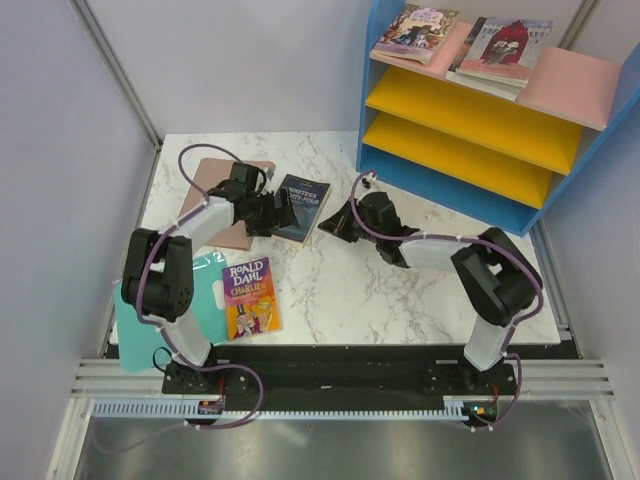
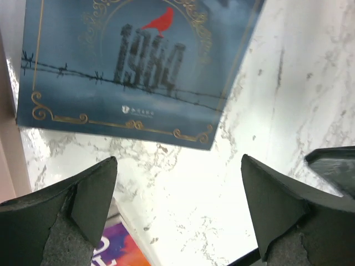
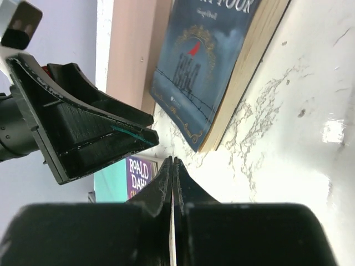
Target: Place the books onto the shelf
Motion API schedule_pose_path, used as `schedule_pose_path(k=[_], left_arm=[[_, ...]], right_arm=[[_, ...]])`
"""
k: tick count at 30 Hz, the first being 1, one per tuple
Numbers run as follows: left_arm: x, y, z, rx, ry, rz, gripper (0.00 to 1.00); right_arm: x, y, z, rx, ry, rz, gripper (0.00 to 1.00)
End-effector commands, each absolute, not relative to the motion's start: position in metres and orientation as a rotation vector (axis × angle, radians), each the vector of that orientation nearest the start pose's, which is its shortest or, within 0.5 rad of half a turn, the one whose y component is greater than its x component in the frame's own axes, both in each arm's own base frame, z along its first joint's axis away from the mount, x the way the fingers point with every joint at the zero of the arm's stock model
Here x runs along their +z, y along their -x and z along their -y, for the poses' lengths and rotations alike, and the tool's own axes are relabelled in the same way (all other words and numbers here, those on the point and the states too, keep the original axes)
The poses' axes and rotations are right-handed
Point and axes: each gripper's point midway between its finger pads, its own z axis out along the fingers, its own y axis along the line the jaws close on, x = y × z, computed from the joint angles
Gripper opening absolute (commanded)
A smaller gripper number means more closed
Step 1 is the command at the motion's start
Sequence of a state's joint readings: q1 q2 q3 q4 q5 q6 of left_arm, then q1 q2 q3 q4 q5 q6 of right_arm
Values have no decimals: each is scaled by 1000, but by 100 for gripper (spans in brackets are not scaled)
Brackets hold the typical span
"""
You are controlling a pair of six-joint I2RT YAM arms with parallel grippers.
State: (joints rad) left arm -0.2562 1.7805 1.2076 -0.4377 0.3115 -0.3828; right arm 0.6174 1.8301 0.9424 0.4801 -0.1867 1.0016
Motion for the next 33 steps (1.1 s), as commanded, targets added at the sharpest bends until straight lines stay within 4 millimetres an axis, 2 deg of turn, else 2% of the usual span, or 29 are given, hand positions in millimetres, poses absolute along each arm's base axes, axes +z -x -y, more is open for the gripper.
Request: schedule_pose_path(k=[1, 3, 5, 7, 8, 9, 10, 11, 12, 20, 22, 23, 24, 26, 27, 29, 30, 31, 33], left_arm=[[112, -378, 173, -683, -65, -2467, 100], [110, -379, 170, -656, -55, -2462, 100], [101, -388, 157, -551, 14, -2473, 99], [99, -400, 149, -476, 77, -2470, 95], [86, -404, 141, -409, 114, -2500, 93], [92, -414, 141, -391, 123, -2489, 76], [90, -420, 138, -361, 136, -2497, 43], [69, -414, 131, -290, 173, -2586, 2], [81, -429, 132, -278, 205, -2556, 2], [84, -474, 105, -42, 281, -2483, 2], [82, -482, 103, -32, 268, -2484, 2], [90, -491, 103, -33, 267, -2466, 2], [79, -491, 102, -13, 249, -2496, 2], [81, -501, 104, -9, 233, -2492, 2], [67, -501, 103, 13, 222, -2530, 2], [65, -509, 106, 7, 202, -2539, 2], [61, -509, 107, 5, 193, -2555, 2], [47, -506, 111, -14, 178, -2598, 2], [46, -507, 120, -69, 164, -2612, 2]], right_arm=[[125, -355, -318, 1092, -170, -2176, 0], [122, -351, -312, 1055, -164, -2215, 0], [119, -353, -310, 1053, -170, -2224, 8], [113, -354, -316, 1082, -178, -2246, 19], [111, -356, -320, 1101, -177, -2248, 21], [103, -358, -324, 1113, -188, -2268, 22], [100, -357, -329, 1146, -181, -2278, 22], [100, -359, -333, 1173, -200, -2271, 22], [91, -361, -335, 1173, -208, -2283, 23], [67, -372, -340, 1155, -256, -2304, 25], [69, -375, -344, 1176, -247, -2284, 36], [67, -375, -344, 1178, -252, -2281, 43], [68, -376, -345, 1196, -266, -2270, 53], [74, -382, -349, 1228, -270, -2219, 58], [75, -384, -350, 1238, -285, -2207, 59], [77, -394, -354, 1242, -293, -2181, 59], [78, -398, -356, 1241, -300, -2171, 59], [71, -401, -357, 1238, -322, -2179, 58], [77, -413, -361, 1239, -337, -2149, 58]])
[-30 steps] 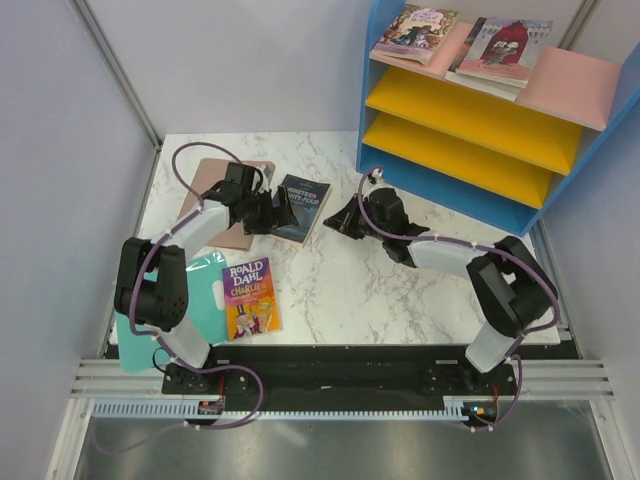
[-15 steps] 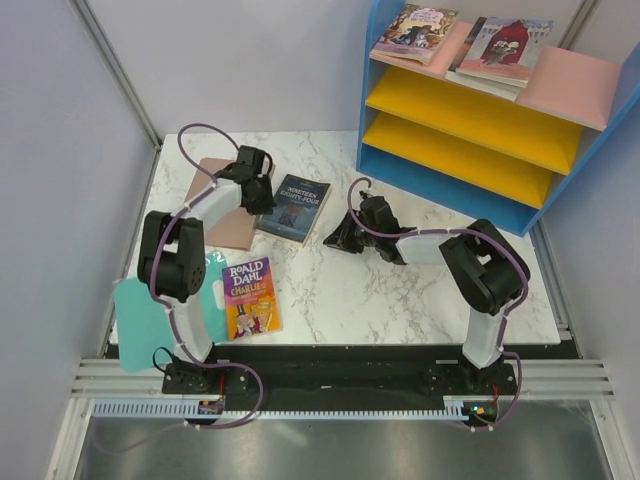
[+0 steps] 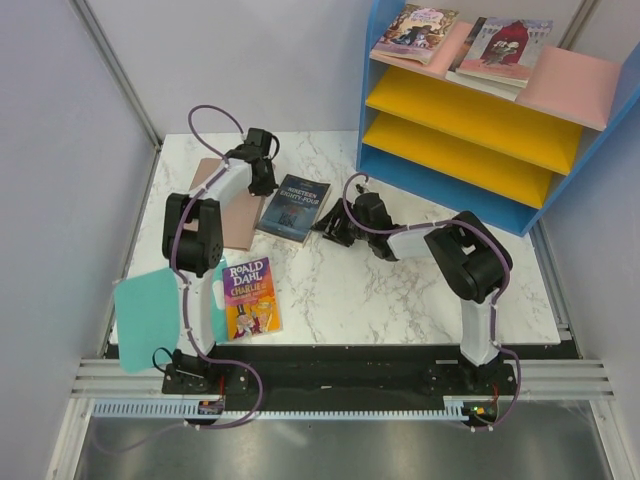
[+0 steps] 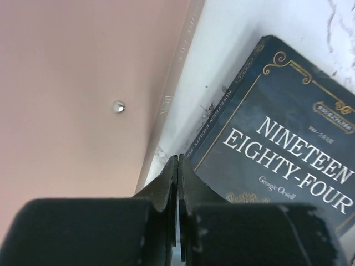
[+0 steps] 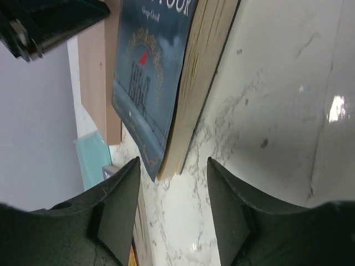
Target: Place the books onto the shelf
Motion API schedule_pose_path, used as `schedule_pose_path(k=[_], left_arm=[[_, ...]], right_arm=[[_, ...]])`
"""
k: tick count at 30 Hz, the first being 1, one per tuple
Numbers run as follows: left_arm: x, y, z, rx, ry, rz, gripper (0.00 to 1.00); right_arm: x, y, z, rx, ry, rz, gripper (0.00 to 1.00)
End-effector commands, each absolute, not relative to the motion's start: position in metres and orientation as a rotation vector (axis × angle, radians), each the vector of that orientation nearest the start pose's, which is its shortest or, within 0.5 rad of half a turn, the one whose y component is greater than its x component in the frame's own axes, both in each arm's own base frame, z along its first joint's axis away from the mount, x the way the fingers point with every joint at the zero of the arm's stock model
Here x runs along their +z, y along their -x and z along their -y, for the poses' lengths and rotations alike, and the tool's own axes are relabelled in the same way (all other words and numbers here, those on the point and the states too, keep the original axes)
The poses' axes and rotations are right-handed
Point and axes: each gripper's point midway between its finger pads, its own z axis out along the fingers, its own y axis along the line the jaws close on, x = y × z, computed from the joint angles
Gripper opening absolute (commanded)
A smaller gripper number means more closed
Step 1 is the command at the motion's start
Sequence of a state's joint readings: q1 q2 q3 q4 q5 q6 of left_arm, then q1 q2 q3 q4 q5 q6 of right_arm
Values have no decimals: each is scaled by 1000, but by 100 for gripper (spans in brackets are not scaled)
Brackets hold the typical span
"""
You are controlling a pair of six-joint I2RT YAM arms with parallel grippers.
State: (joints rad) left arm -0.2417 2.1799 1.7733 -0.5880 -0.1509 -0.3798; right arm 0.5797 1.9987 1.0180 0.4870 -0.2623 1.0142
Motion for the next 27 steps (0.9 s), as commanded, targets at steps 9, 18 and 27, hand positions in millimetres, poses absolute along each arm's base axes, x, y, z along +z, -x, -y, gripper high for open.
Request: schedule_pose_path(k=[9, 18, 27], left_arm=[[17, -481, 144, -218, 103, -2724, 2], [15, -463, 175, -244, -35, -2738, 2], [25, -446, 214, -323, -164, -2726, 2]], right_arm=[[73, -448, -393, 1264, -345, -2155, 54], [111, -448, -403, 1280, -281, -2092, 43], [117, -447, -412, 1342, -278, -2057, 41]])
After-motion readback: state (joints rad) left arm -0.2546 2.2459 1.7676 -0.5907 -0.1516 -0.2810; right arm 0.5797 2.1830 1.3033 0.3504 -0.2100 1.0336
